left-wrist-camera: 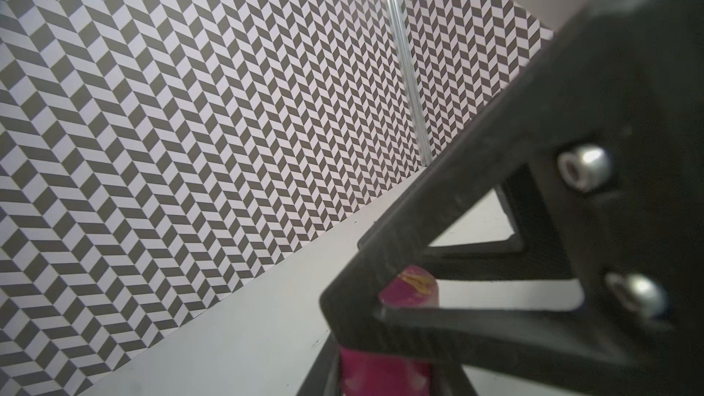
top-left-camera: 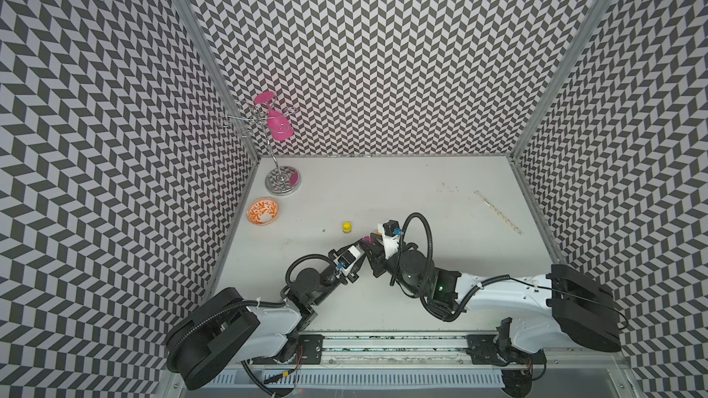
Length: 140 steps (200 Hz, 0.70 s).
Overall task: Close the paint jar lid
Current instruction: Screw the lid onto the paint jar.
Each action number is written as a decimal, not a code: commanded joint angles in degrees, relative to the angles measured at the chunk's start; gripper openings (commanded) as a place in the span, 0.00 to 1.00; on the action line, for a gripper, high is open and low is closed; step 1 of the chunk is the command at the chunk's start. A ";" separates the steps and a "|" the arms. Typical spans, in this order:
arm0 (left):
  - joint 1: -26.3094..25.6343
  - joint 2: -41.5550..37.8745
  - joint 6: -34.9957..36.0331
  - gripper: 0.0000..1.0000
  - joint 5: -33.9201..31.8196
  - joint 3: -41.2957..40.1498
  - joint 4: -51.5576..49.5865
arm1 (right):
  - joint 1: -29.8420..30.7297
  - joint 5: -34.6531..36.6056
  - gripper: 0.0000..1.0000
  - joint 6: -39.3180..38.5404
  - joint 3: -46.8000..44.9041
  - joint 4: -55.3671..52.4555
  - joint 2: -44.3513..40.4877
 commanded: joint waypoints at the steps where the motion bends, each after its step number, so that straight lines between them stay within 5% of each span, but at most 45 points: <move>1: 1.01 0.90 2.72 0.28 -11.56 1.47 11.05 | 3.78 -2.01 0.00 8.28 -0.56 -6.33 2.73; 40: 1.02 1.26 2.81 0.28 -11.42 1.71 10.53 | 4.39 -2.30 0.09 8.62 -0.88 -5.41 2.58; 89: 1.04 3.02 1.97 0.28 -10.40 2.67 9.35 | 4.40 -0.91 0.48 7.24 -4.51 -4.21 -2.17; 140: 1.10 5.78 1.17 0.29 -10.71 3.34 10.23 | 4.40 0.76 0.65 7.29 -7.79 -5.60 -6.55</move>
